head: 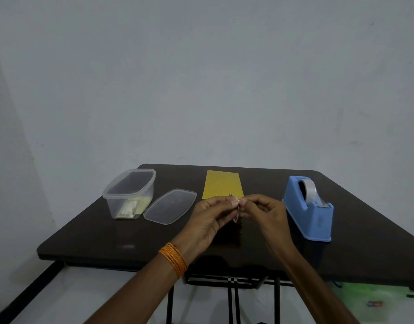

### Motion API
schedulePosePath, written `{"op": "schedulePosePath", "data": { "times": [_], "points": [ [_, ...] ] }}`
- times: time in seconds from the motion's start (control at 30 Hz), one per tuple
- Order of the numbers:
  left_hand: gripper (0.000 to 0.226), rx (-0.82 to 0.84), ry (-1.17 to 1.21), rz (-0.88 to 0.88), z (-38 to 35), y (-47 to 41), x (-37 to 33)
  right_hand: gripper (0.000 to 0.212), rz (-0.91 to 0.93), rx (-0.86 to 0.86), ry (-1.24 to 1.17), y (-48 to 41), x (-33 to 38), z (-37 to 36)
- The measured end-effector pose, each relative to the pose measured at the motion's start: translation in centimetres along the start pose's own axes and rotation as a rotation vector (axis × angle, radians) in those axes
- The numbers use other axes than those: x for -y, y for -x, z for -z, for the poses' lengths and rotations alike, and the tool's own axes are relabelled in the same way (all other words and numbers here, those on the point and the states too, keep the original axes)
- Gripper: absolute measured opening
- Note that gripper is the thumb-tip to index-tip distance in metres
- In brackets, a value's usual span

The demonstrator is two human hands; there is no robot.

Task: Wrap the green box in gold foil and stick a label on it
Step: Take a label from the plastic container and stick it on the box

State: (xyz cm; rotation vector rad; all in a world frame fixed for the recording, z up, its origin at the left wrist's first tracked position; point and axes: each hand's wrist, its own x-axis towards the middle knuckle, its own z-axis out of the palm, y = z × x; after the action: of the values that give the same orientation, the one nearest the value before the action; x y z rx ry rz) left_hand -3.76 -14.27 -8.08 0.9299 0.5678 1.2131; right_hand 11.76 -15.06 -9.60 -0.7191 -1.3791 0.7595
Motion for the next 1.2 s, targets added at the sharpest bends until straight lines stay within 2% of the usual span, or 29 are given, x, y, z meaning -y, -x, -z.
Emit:
{"op": "schedulePosePath", "data": {
  "times": [0.23,0.37,0.47,0.7,1.03,1.2],
  "points": [
    [0.009,0.024,0.023,0.006,0.0,0.1,0.1,0.011,-0.005,-0.021,0.050,-0.1,0.2,-0.1],
    [0.024,0.037,-0.075,-0.049,-0.5,0.3,0.1,0.013,0.009,-0.032,0.136,-0.1,0.0,-0.1],
    [0.022,0.002,-0.141,-0.096,-0.6,0.2,0.0,0.014,0.005,-0.048,0.143,-0.1,0.1,-0.2],
    [0.009,-0.131,-0.323,-0.195,-0.4,0.2,-0.2,0.014,-0.021,-0.090,0.216,-0.2,0.2,-1.0],
    [0.005,-0.431,-0.449,-0.241,5.5,0.8,-5.5,0.017,-0.214,-0.293,0.066,-1.3,-0.2,-2.4],
    [0.009,-0.504,-0.439,-0.254,9.1,1.9,-8.3,0.019,-0.309,-0.219,0.043,-1.3,-0.3,-3.6]
  ]
}}
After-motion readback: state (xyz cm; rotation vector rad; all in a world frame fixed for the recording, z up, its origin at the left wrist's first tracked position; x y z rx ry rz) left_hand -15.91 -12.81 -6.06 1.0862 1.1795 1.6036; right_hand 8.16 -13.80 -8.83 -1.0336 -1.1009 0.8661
